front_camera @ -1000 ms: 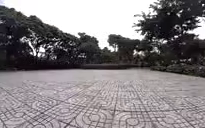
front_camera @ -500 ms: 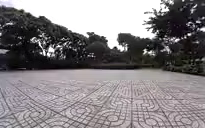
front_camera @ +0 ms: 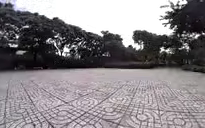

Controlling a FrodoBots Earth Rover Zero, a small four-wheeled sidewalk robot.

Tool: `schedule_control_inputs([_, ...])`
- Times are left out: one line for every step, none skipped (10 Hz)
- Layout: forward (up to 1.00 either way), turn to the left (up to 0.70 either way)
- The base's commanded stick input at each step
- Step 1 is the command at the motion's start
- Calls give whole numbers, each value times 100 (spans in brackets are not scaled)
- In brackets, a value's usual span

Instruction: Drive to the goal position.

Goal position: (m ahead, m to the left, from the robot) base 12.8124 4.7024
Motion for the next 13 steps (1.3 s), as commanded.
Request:
schedule_control_inputs([100,27])
schedule_control_inputs([100,27])
schedule_control_inputs([100,27])
schedule_control_inputs([100,27])
schedule_control_inputs([100,27])
schedule_control_inputs([100,27])
schedule_control_inputs([100,27])
schedule_control_inputs([100,27])
schedule_control_inputs([100,27])
schedule_control_inputs([100,27])
schedule_control_inputs([100,27])
schedule_control_inputs([100,27])
schedule_control_inputs([100,27])
